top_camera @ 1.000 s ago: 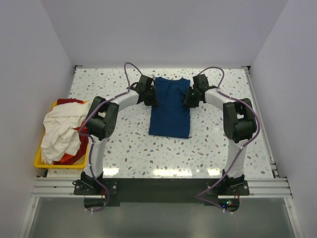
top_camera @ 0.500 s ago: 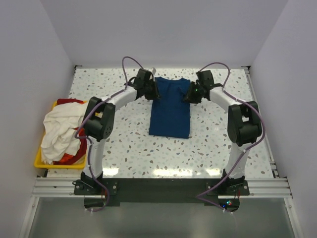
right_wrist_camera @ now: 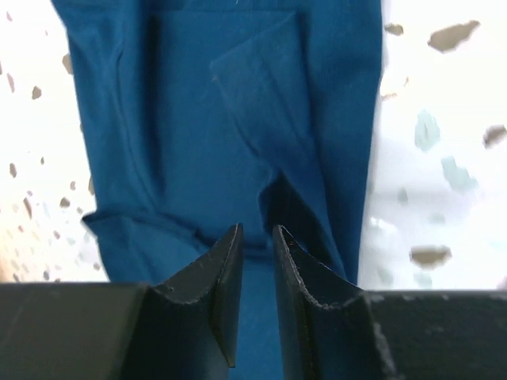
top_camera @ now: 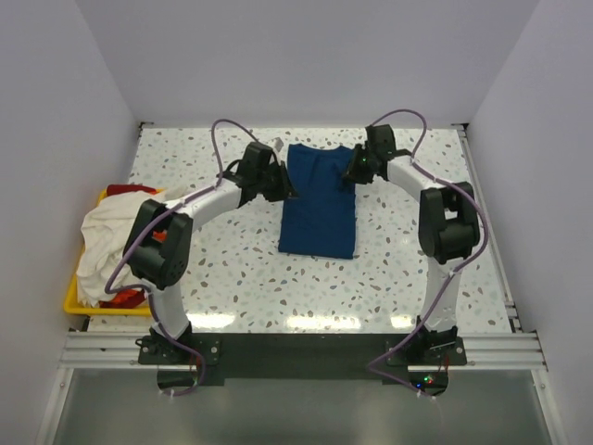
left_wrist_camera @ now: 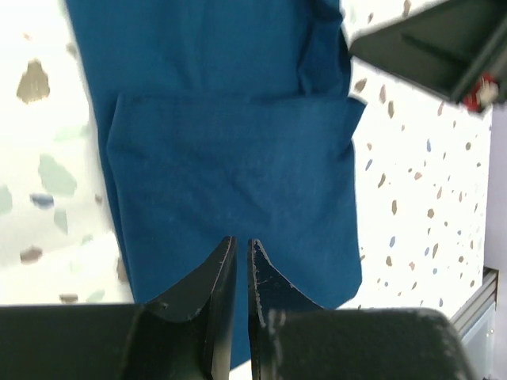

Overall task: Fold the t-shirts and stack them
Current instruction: Fold the tshirt

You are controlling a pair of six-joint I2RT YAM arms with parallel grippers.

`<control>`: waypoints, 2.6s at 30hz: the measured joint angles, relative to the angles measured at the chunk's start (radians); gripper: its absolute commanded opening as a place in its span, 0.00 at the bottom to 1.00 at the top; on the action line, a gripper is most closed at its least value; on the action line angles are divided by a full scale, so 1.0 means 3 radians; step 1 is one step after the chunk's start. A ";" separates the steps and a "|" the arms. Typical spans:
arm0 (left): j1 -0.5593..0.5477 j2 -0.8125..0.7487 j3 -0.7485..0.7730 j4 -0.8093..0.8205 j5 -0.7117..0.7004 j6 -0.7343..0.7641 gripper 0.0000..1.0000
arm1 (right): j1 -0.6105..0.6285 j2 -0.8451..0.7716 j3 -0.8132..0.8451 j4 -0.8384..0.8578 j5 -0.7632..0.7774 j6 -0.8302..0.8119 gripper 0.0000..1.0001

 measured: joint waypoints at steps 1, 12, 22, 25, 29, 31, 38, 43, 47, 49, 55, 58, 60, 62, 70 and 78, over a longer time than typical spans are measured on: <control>-0.0008 -0.0038 -0.0088 0.0009 0.0000 -0.0013 0.15 | 0.0000 0.0076 0.0053 0.0011 -0.0001 0.0009 0.24; -0.0015 -0.0117 -0.0500 0.0078 -0.0003 -0.0036 0.15 | 0.0010 0.0567 0.0317 0.0104 -0.0076 0.0109 0.23; -0.0037 -0.0334 -0.0801 0.0089 -0.0019 -0.0064 0.15 | 0.0022 0.0413 0.0462 -0.0103 -0.0064 0.0078 0.33; -0.0062 -0.0467 -0.0936 0.0114 -0.0028 -0.0099 0.14 | 0.0022 0.0146 0.0463 -0.0177 -0.0058 0.0083 0.33; -0.0120 -0.0554 -0.1155 0.0223 -0.0027 -0.0135 0.13 | 0.0022 -0.0434 0.0121 -0.0100 -0.0074 0.0126 0.31; -0.0145 -0.0571 -0.1259 0.0259 -0.0027 -0.0159 0.13 | 0.0023 -0.0801 -0.0226 0.0024 -0.0108 0.0177 0.31; -0.0170 -0.0570 -0.1526 0.0506 0.0006 -0.0239 0.11 | 0.0097 -0.1789 -0.1778 0.0355 -0.0313 0.0385 0.31; -0.0170 -0.0570 -0.1687 0.0669 0.0024 -0.0287 0.10 | 0.0192 -0.1981 -0.2605 0.0439 -0.0445 0.0504 0.31; -0.0182 -0.0568 -0.1765 0.0725 0.0025 -0.0298 0.08 | 0.0209 -0.2069 -0.2959 0.0472 -0.0451 0.0539 0.31; -0.0186 -0.0567 -0.1802 0.0767 0.0025 -0.0299 0.07 | 0.0209 -0.2073 -0.3039 0.0490 -0.0451 0.0539 0.29; -0.0187 -0.0567 -0.1858 0.0871 0.0028 -0.0299 0.06 | 0.0209 -0.2071 -0.3092 0.0506 -0.0432 0.0507 0.27; -0.0188 -0.0567 -0.1863 0.0885 0.0028 -0.0298 0.06 | 0.0209 -0.2071 -0.3106 0.0501 -0.0420 0.0483 0.24; -0.0188 -0.0568 -0.1863 0.0885 0.0027 -0.0298 0.06 | 0.0209 -0.2071 -0.3113 0.0497 -0.0420 0.0476 0.26; -0.0188 -0.0568 -0.1863 0.0885 0.0027 -0.0298 0.06 | 0.0209 -0.2076 -0.3119 0.0491 -0.0420 0.0472 0.26; -0.0191 -0.0577 -0.1863 0.0867 0.0017 -0.0282 0.06 | 0.0281 -0.2420 -0.3053 0.0463 -0.0421 0.0526 0.28; -0.0193 -0.0577 -0.1863 0.0866 0.0011 -0.0268 0.06 | 0.0540 -0.1808 -0.2679 0.0739 -0.0397 0.0590 0.22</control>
